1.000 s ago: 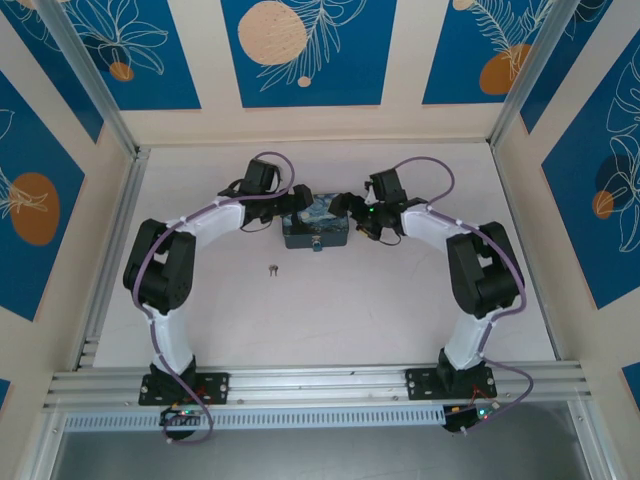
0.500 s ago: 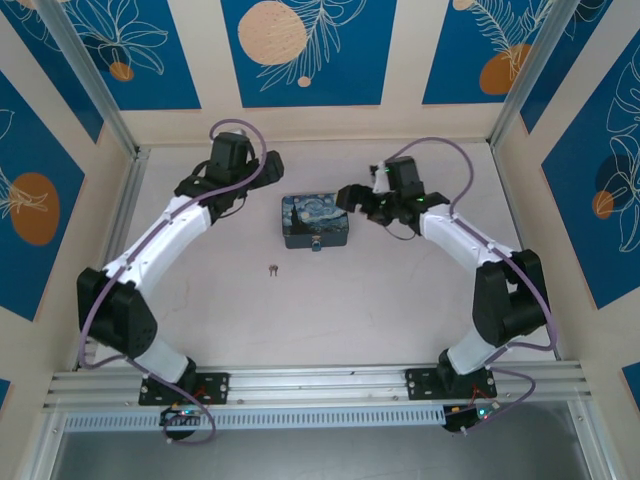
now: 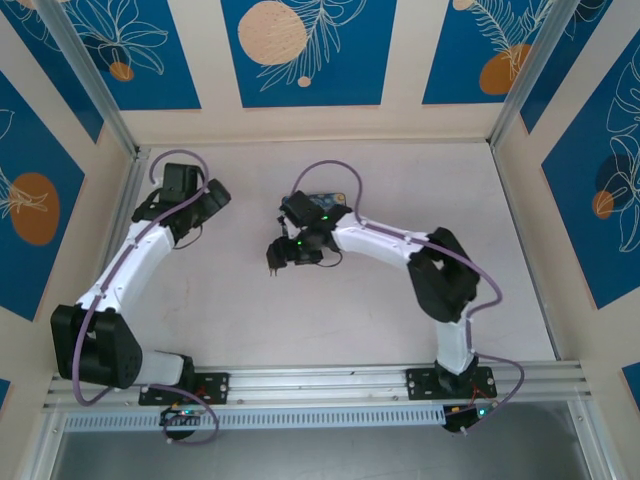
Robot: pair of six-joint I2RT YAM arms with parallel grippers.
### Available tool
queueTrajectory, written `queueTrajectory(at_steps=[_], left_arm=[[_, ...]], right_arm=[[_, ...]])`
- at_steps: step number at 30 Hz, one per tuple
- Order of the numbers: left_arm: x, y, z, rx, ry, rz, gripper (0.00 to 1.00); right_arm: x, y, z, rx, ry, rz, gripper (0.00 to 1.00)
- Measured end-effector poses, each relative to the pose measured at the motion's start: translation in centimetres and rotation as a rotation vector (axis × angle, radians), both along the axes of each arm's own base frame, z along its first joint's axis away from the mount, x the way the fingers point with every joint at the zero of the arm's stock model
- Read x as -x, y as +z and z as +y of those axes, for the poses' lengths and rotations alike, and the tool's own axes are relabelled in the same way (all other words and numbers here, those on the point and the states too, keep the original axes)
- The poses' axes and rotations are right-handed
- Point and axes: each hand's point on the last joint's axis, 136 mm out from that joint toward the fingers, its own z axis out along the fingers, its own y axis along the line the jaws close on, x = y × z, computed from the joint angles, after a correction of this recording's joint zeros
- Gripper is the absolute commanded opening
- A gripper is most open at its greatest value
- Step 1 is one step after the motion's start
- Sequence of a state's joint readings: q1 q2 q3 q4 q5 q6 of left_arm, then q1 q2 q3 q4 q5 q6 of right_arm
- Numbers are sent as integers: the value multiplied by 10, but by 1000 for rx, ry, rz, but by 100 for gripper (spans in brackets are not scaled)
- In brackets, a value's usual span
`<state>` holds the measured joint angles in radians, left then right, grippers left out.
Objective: Unlock a padlock with a key
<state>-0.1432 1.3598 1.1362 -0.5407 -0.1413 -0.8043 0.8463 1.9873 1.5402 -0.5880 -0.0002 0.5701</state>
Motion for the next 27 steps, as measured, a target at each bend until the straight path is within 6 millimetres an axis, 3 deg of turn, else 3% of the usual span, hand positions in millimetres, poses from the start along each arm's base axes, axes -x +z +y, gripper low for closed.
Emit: queueTrajectory(at_steps=[4, 8, 18, 27], left_arm=[[8, -14, 13, 63, 39, 37, 100], [14, -21, 17, 106, 41, 53, 100], [16, -24, 14, 153, 23, 63, 100], [12, -31, 13, 163, 19, 73, 100]], right_arm=[[-2, -21, 18, 80, 125, -45, 63], [-2, -35, 17, 157, 252, -95, 63], [-22, -40, 13, 188, 390, -153, 62], [-25, -54, 17, 200, 443, -158, 57]])
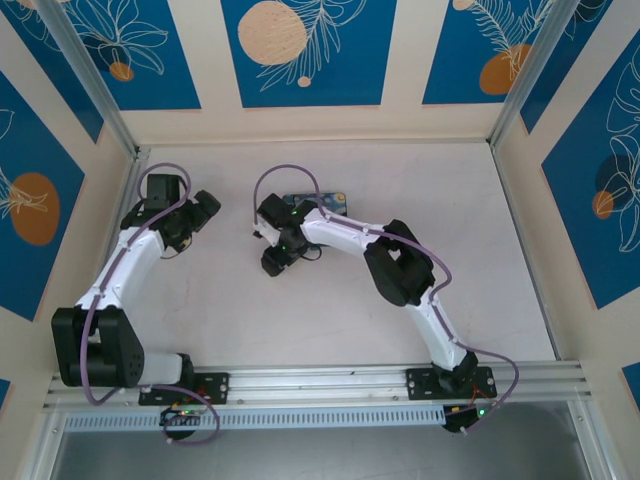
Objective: Unlock a padlock with a key
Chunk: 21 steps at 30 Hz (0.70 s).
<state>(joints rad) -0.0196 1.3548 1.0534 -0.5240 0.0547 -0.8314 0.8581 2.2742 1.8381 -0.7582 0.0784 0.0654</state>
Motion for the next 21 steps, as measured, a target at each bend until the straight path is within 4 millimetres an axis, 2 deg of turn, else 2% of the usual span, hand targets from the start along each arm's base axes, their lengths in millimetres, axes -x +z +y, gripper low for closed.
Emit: queueTrajectory(at_steps=[13, 21], left_arm=[[-4, -11, -2, 10, -8, 24, 100], [-4, -12, -3, 17, -13, 27, 100]], right_arm=[[0, -9, 6, 14, 40, -11, 50], [4, -11, 9, 29, 57, -30, 40]])
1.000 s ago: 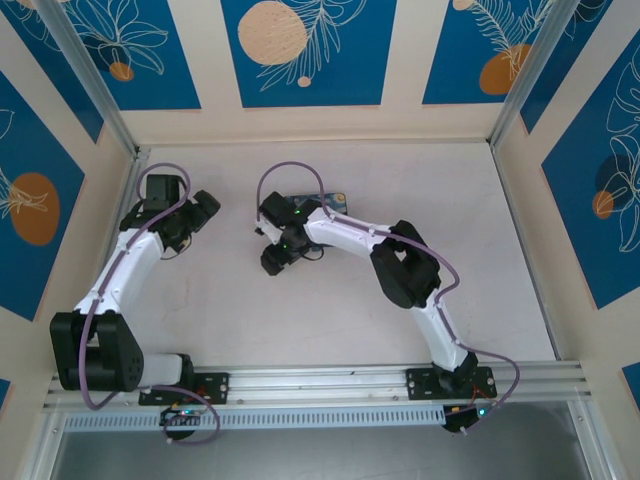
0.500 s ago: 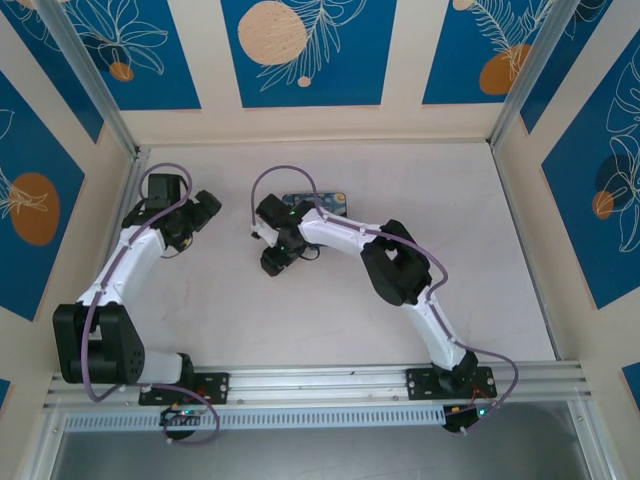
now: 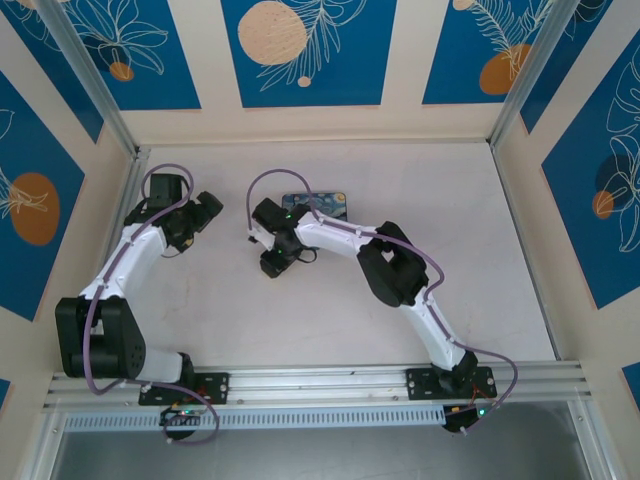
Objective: Unlock a padlock with a key
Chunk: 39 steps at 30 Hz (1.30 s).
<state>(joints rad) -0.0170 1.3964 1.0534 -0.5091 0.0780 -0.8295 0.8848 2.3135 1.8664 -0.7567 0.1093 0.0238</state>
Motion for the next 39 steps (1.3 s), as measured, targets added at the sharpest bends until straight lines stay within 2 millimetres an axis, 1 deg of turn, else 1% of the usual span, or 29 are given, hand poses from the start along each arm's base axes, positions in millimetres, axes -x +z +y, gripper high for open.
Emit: queueTrajectory(at_steps=[3, 15, 16, 17, 20, 25, 30, 35, 39], left_arm=[[0, 0, 0, 0, 0, 0, 100], [1, -3, -6, 25, -29, 3, 100], [2, -4, -8, 33, -36, 3, 100], [2, -5, -10, 41, -42, 3, 100], [4, -9, -17, 74, -64, 5, 100], [10, -20, -28, 140, -89, 25, 100], [25, -34, -51, 187, -134, 62, 100], [42, -44, -95, 222, -234, 94, 100], [55, -48, -128, 245, -305, 107, 100]], right_arm=[[-1, 0, 0, 13, 0, -18, 35], [4, 1, 2, 4, -18, -27, 4], [5, 1, 1, 3, -22, -23, 4], [8, 2, -2, 2, -29, -19, 2], [18, 1, -13, 8, -55, 5, 1], [43, 2, -47, 41, -118, 53, 1], [65, 5, -80, 58, -182, 77, 0], [80, 10, -106, 63, -248, 74, 0], [87, 12, -121, 49, -303, 71, 0]])
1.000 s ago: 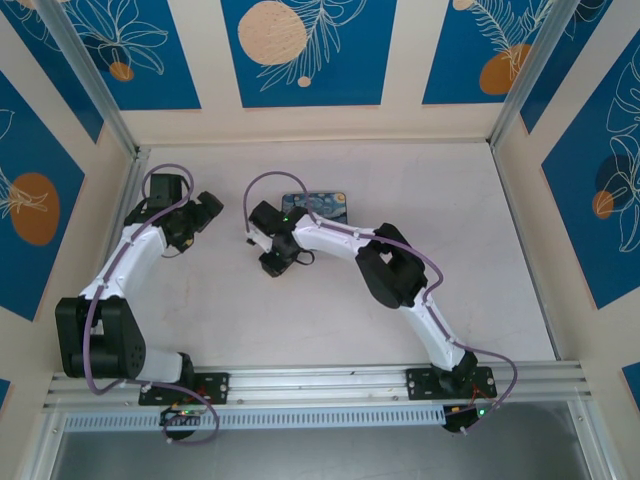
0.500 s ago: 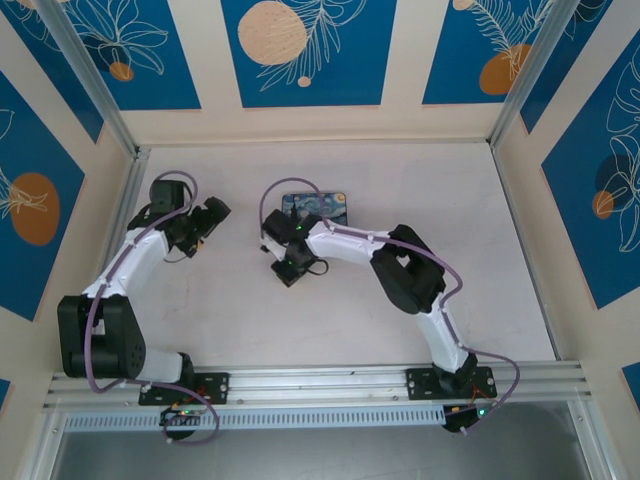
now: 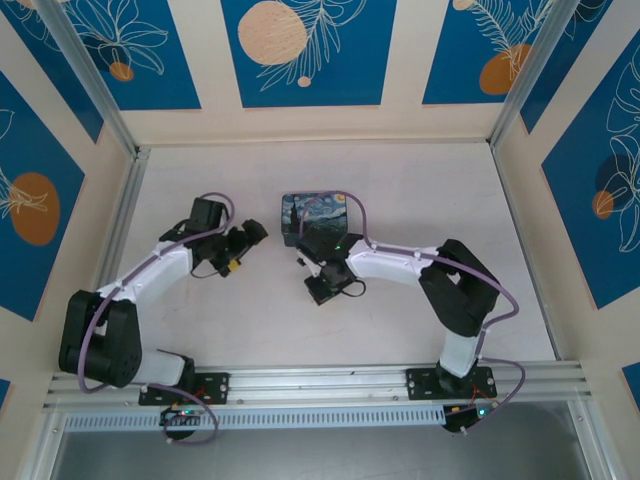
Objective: Unlock a padlock with a key
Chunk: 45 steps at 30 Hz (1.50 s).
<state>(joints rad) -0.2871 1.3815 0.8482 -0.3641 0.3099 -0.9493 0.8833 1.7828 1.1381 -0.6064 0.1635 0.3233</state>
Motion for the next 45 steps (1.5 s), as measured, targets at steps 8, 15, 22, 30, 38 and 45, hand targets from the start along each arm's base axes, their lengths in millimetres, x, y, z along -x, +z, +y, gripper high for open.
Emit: queueTrajectory(at_steps=[8, 15, 22, 30, 38, 45], left_arm=[[19, -12, -56, 61, -79, 55, 100], [30, -25, -89, 117, -64, 137, 96], [28, -35, -103, 187, -17, 170, 93], [23, -32, -107, 211, -10, 146, 93], [24, -33, -103, 183, -16, 144, 97], [17, -24, -100, 132, -38, 105, 100]], right_arm=[[-7, 5, -6, -52, -92, -26, 0], [-26, 18, -4, -142, -169, -35, 0], [-39, 29, -6, -272, -283, 13, 0], [-47, 42, -15, -432, -437, 90, 0], [-35, 30, -27, -411, -501, 129, 73], [-33, 27, -46, -323, -543, 86, 72]])
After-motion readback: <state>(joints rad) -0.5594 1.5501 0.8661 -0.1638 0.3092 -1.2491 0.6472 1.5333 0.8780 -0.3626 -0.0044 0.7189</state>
